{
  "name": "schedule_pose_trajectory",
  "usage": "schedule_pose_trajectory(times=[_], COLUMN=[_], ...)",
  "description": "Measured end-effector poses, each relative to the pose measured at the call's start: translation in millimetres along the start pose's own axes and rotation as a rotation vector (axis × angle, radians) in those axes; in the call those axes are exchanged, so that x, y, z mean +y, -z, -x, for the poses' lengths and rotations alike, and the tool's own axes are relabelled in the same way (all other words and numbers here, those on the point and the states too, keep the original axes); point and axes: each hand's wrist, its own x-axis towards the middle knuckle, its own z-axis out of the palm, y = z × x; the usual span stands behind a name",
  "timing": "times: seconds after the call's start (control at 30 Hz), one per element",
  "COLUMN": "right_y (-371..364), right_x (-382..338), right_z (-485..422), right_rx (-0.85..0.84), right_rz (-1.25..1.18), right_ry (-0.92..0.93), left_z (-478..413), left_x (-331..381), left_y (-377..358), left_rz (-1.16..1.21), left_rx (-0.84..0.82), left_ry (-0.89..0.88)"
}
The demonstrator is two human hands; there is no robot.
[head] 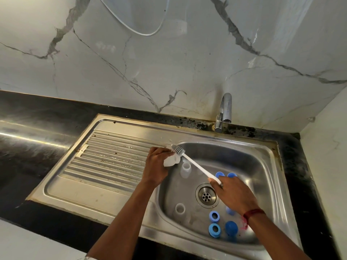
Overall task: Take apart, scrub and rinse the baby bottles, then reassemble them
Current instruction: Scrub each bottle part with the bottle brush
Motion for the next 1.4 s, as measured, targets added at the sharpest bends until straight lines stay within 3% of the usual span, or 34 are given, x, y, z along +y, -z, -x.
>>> schedule_pose_trajectory(times=[0.13,0.23,0.37,0.43,0.7,0.87,1.0,1.13,1.4], right_y=[-10,-14,-17,-20,-13,2,6,7,8], right_x=[8,11,11,10,16,17,16,6,-24], right_z=[-2,2,14,22,36,43,53,54,40], right_rx=[-0.036,-0.011,-0.001,0.009,0.036,0.024,0.029,0.072,0.119], right_rz=[-0.160,-0.359,-0.480,-0.501,-0.387,-0.186,-0.014,-0.031,-0.191], right_ry=[-0.059,-0.129,-0.149,-0.114,0.006,0.093,0.093,0.051,-0.028], left_z=[9,15,17,17,8,-4,-11,-7,4], left_x=[2,5,23,35,54,58,49,49,43], left_y=[3,-1,-1,1,-6,-5,-1,1,12], left_rz=[0.071,0.198,0.961,1.205,1.448,1.673,1.679,1.694,1.977], left_rx=[-0.024,-0.039,-0.063,-0.113,-0.124,0.071,0.057,-0.098,-0.046], left_ry=[0.102,0.395,0.889,0.989,1.050,1.095,1.089,1.000,1.055])
